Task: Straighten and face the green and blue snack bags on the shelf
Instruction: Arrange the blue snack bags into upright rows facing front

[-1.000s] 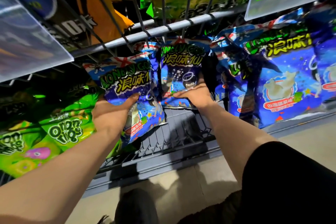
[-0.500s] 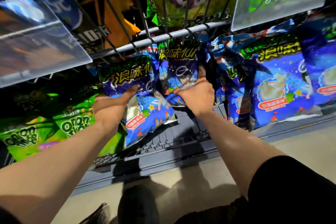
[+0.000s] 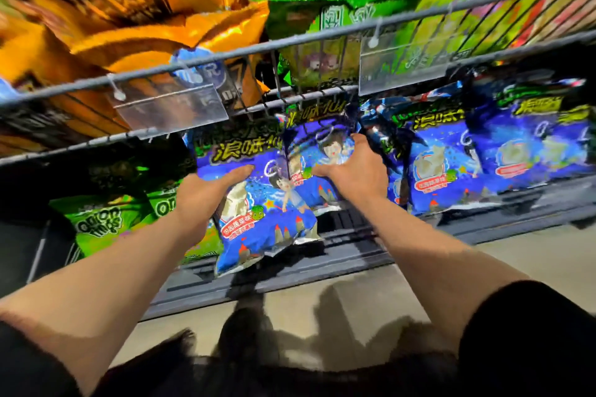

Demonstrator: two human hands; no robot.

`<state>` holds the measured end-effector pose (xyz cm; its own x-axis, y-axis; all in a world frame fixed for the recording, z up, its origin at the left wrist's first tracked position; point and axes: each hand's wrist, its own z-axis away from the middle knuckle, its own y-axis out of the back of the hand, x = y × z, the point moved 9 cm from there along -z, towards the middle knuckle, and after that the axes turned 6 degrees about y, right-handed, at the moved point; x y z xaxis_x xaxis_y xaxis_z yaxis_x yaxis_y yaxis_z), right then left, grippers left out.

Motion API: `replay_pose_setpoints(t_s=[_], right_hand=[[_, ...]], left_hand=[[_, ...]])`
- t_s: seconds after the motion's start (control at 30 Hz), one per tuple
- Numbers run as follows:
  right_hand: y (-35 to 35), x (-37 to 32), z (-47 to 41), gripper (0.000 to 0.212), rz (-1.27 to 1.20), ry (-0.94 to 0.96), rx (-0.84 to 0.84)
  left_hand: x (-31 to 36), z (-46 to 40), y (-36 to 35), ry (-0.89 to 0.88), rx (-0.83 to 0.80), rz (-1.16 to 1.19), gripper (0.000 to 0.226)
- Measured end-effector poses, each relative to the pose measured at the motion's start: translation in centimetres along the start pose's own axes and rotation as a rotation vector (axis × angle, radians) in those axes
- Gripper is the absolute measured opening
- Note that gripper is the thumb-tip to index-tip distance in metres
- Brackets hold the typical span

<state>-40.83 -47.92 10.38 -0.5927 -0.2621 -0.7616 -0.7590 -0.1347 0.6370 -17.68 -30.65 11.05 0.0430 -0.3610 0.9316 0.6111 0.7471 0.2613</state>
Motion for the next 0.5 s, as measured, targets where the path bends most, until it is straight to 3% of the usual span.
replay_pose_setpoints(t_s=[0.1, 0.2, 0.23, 0.3, 0.4, 0.5], right_hand=[[2.1, 0.2, 1.9, 0.082, -0.042, -0.005, -0.027], [4.5, 0.4, 3.7, 0.08, -0.045, 0.004, -0.054], [5.3, 0.5, 4.2, 0.081, -0.03, 0.008, -0.068], [7.4, 1.1, 5.1, 0.086, -0.002, 0.007, -0.086], [11.3, 2.5, 6.2, 0.091, 0.006, -0.012, -0.084], [15.7, 4.6, 6.7, 0.092, -0.015, -0.041, -0.063]], left_hand=[[-0.4, 2.7, 0.2, 0.078, -0.089, 0.018, 0.048], [-1.0, 4.9, -0.3, 0.116, -0.137, 0.055, 0.087], [-1.1, 5.5, -0.7, 0.117, -0.158, 0.064, 0.091], [-0.5, 7.5, -2.1, 0.13, -0.217, 0.089, 0.081], [0.6, 10.6, -4.5, 0.126, -0.264, 0.127, 0.035], [1.0, 13.2, -7.7, 0.128, -0.34, 0.149, 0.032]])
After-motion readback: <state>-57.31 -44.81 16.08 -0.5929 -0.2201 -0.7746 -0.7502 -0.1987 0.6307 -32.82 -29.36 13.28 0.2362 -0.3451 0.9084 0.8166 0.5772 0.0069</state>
